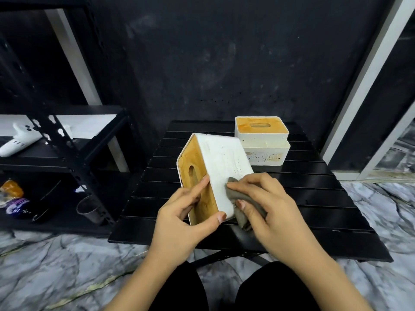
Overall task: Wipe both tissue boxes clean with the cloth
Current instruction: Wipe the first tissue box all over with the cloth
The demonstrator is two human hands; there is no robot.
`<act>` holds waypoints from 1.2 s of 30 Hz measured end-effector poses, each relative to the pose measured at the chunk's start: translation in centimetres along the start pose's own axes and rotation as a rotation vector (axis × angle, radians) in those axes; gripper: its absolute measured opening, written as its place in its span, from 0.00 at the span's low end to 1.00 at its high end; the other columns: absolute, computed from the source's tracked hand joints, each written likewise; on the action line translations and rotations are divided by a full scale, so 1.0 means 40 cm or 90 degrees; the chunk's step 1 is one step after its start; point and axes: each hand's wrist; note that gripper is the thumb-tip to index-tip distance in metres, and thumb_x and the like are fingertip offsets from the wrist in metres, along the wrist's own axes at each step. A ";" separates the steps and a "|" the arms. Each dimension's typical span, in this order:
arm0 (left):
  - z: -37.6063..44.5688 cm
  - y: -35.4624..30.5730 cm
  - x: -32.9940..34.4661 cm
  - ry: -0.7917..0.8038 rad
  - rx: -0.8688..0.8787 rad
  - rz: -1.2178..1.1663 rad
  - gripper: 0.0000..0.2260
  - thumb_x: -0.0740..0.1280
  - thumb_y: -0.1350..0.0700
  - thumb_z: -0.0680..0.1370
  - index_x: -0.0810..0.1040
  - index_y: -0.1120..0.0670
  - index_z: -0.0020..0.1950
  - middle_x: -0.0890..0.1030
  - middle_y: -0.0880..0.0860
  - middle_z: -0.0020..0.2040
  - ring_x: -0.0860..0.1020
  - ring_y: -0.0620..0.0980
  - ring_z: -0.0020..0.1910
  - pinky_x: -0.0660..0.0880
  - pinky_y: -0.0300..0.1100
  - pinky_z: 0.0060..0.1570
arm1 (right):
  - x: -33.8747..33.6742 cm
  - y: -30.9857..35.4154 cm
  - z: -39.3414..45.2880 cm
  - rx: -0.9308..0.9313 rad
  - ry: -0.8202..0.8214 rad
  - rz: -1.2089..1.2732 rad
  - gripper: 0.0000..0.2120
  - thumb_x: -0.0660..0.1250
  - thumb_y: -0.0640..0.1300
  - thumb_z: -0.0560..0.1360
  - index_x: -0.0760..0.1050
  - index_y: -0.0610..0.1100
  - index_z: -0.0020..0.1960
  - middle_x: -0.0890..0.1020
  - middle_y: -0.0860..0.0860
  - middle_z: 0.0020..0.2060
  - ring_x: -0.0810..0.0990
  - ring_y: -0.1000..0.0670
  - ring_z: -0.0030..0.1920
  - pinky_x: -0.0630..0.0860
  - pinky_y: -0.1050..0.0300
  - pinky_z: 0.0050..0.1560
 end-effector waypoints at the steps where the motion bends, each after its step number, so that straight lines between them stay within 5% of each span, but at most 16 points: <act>1: -0.001 0.000 -0.001 0.001 0.002 0.002 0.29 0.75 0.47 0.61 0.74 0.33 0.60 0.79 0.49 0.50 0.78 0.44 0.54 0.72 0.31 0.57 | 0.003 0.012 -0.002 -0.013 0.010 -0.002 0.15 0.60 0.46 0.73 0.75 0.54 0.58 0.71 0.62 0.51 0.71 0.56 0.54 0.67 0.67 0.56; 12: -0.011 0.011 -0.012 0.002 -0.020 0.009 0.31 0.74 0.48 0.61 0.72 0.29 0.61 0.78 0.44 0.53 0.77 0.47 0.57 0.72 0.36 0.61 | -0.010 -0.044 0.021 0.091 -0.030 0.035 0.15 0.65 0.37 0.74 0.77 0.48 0.59 0.73 0.56 0.50 0.73 0.50 0.56 0.71 0.55 0.59; 23: -0.008 -0.003 -0.028 0.052 -0.051 0.059 0.38 0.75 0.45 0.59 0.64 0.27 0.66 0.75 0.37 0.59 0.77 0.44 0.58 0.71 0.34 0.61 | 0.003 -0.031 -0.015 0.076 -0.090 0.053 0.15 0.67 0.40 0.71 0.76 0.54 0.55 0.76 0.64 0.50 0.74 0.59 0.54 0.66 0.74 0.54; 36: 0.003 -0.014 -0.023 0.056 -0.056 0.047 0.37 0.77 0.46 0.57 0.67 0.25 0.61 0.76 0.37 0.57 0.78 0.45 0.55 0.72 0.32 0.58 | 0.026 0.002 0.004 0.074 -0.088 0.135 0.15 0.68 0.46 0.68 0.78 0.55 0.55 0.76 0.62 0.49 0.76 0.55 0.54 0.73 0.62 0.55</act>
Point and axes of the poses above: each hand's wrist, its own z-axis towards the middle knuckle, its own x-axis out of the palm, y = z × x
